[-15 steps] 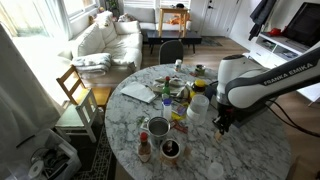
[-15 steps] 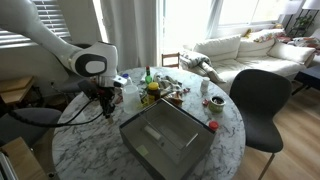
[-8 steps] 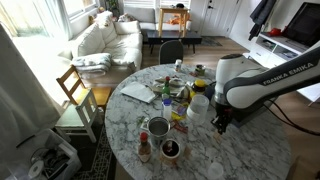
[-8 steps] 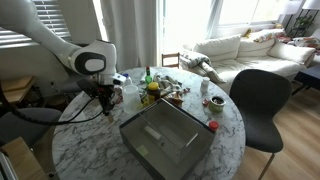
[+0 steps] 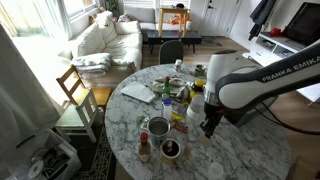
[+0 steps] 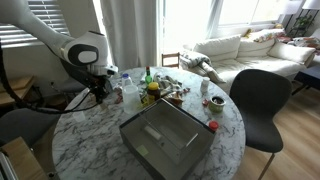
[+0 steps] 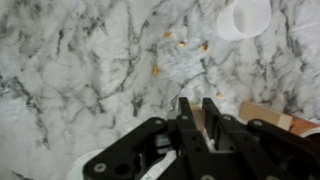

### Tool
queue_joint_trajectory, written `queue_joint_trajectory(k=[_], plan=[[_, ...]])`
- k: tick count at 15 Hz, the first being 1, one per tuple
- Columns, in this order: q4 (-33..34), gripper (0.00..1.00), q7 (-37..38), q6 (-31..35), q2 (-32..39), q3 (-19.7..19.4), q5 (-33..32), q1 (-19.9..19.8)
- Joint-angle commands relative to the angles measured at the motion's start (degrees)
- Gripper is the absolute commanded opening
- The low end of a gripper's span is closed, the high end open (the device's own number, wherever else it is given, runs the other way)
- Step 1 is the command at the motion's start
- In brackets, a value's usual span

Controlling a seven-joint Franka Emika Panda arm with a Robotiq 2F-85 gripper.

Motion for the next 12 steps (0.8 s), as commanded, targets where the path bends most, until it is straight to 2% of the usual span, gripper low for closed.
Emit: queue_joint_trajectory(k=[1,2,3,4,9,10,12], plan=[[1.9,0.05,-7.9,-4.1,1.0,2.3,7.7,0.1],[2.1,0.05,-9.1,-5.5,0.9,2.7,8.7,0.2],[1.1,0.05,-5.7,-2.9,0.4,1.7,5.7,0.7],[1.2,0.18,-6.1,-3.2,0.4,1.9,6.1,0.8],[1.3,0.18,-6.0,-3.2,0.4,1.6,6.1,0.8],[1.3,0.05,-6.0,-3.2,0.4,1.6,6.1,0.8],[2.0,0.05,-4.6,-3.5,0.9,1.7,4.4,1.5]])
